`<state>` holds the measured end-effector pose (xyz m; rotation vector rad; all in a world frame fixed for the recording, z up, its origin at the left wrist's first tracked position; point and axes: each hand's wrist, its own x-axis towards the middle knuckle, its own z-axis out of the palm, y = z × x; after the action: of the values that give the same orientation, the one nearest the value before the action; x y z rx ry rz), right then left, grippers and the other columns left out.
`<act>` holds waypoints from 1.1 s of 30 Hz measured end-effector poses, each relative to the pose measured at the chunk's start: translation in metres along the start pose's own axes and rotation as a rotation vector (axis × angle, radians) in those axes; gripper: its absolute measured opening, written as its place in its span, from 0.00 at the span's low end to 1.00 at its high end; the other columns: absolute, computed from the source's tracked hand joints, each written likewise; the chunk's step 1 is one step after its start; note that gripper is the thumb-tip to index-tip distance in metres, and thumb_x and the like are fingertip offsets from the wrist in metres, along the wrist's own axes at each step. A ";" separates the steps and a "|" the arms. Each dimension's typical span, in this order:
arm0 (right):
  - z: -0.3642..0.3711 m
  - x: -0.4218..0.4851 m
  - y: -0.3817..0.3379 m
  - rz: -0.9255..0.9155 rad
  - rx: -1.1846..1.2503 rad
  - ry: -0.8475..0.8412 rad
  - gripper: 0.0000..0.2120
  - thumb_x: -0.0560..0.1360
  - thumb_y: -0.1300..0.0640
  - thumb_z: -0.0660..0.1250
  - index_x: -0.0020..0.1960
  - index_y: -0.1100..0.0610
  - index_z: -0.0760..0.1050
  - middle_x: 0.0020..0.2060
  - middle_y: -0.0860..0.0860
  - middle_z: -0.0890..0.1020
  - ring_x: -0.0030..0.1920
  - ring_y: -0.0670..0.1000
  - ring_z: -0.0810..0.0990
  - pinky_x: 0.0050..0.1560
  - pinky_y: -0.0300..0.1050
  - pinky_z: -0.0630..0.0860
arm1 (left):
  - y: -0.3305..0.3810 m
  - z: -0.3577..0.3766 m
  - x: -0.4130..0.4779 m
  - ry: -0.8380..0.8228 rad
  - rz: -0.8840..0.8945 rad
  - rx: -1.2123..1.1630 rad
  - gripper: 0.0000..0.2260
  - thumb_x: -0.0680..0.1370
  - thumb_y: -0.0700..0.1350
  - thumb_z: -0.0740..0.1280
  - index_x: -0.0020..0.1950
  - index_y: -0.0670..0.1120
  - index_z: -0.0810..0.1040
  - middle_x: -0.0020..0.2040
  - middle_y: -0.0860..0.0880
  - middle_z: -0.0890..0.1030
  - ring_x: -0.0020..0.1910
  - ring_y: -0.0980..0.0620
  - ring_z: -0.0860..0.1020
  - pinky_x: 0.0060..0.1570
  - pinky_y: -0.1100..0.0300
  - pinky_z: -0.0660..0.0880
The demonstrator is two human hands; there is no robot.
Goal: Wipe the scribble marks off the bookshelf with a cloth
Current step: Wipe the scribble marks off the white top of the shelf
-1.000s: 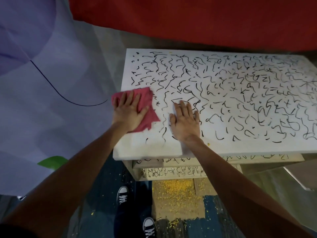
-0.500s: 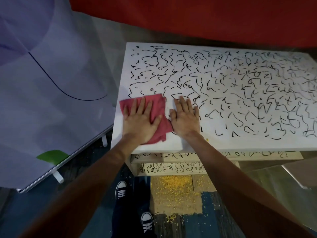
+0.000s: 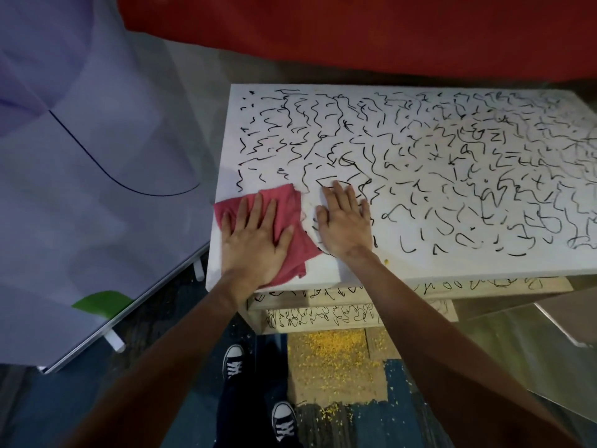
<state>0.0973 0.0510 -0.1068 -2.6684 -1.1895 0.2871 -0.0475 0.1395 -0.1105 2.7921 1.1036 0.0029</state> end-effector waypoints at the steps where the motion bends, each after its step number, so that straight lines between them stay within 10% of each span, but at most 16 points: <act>1: 0.001 0.000 0.000 0.006 0.005 0.003 0.24 0.83 0.49 0.45 0.78 0.52 0.51 0.78 0.50 0.48 0.77 0.51 0.44 0.74 0.52 0.39 | -0.001 -0.001 0.012 0.003 -0.021 0.004 0.36 0.74 0.66 0.32 0.79 0.52 0.47 0.79 0.48 0.49 0.78 0.45 0.47 0.73 0.43 0.40; 8: -0.001 0.003 -0.002 0.031 0.006 0.000 0.24 0.83 0.48 0.44 0.78 0.51 0.51 0.78 0.48 0.48 0.77 0.50 0.43 0.74 0.53 0.39 | 0.019 -0.002 0.076 0.005 -0.204 -0.034 0.30 0.81 0.60 0.40 0.79 0.46 0.45 0.79 0.43 0.48 0.77 0.41 0.46 0.74 0.42 0.40; 33: -0.018 0.008 0.032 -0.052 0.005 0.050 0.21 0.83 0.52 0.50 0.76 0.52 0.59 0.76 0.50 0.58 0.76 0.50 0.52 0.73 0.50 0.46 | -0.003 0.006 -0.017 -0.019 0.103 0.021 0.37 0.73 0.65 0.31 0.79 0.50 0.46 0.79 0.46 0.50 0.78 0.45 0.46 0.73 0.47 0.38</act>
<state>0.1300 0.0343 -0.0987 -2.6199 -1.2390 0.2133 -0.0623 0.1294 -0.1160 2.8584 0.9607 -0.0245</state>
